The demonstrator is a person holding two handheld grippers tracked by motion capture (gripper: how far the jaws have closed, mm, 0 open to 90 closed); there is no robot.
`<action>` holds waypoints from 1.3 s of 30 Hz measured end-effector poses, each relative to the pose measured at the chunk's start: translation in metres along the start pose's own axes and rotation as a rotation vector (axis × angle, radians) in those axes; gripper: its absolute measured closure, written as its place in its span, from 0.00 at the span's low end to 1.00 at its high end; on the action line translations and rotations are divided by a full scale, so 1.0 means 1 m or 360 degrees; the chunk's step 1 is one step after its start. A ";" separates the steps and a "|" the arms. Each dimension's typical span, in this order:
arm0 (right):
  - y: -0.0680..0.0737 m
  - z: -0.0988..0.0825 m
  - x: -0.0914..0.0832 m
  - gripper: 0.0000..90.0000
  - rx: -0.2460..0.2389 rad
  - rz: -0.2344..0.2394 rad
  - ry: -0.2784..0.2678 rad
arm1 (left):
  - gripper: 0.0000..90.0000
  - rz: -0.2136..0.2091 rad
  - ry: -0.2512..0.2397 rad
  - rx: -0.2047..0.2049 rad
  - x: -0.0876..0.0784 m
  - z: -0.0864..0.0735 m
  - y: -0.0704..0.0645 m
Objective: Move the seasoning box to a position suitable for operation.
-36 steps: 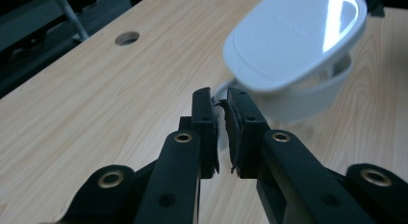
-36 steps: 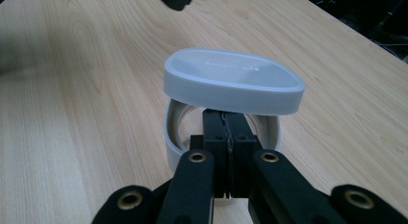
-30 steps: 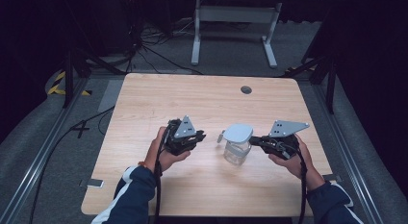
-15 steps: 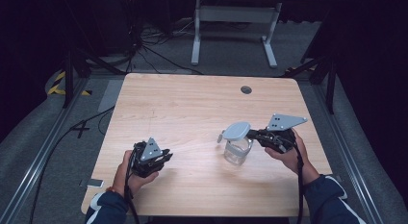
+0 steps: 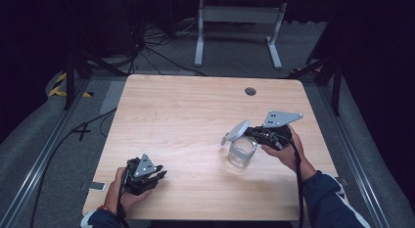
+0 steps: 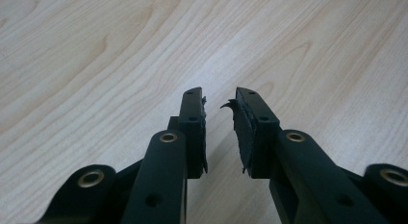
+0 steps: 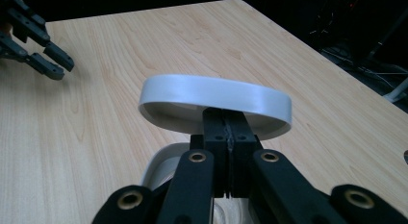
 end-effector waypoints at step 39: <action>-0.001 -0.007 -0.001 0.81 -0.0038 -0.0032 0.0052 | 0.56 -0.0021 0.0012 -0.0098 0.013 -0.022 0.015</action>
Point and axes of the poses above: each handheld gripper's, and its own axes: x roughly forward along the jaws, z roughly out of its top, y roughly to its left, the point moved 10 cm from there along x, roughly forward along the jaws, and after that the axes turned 15 degrees about y, right-handed, at the moved point
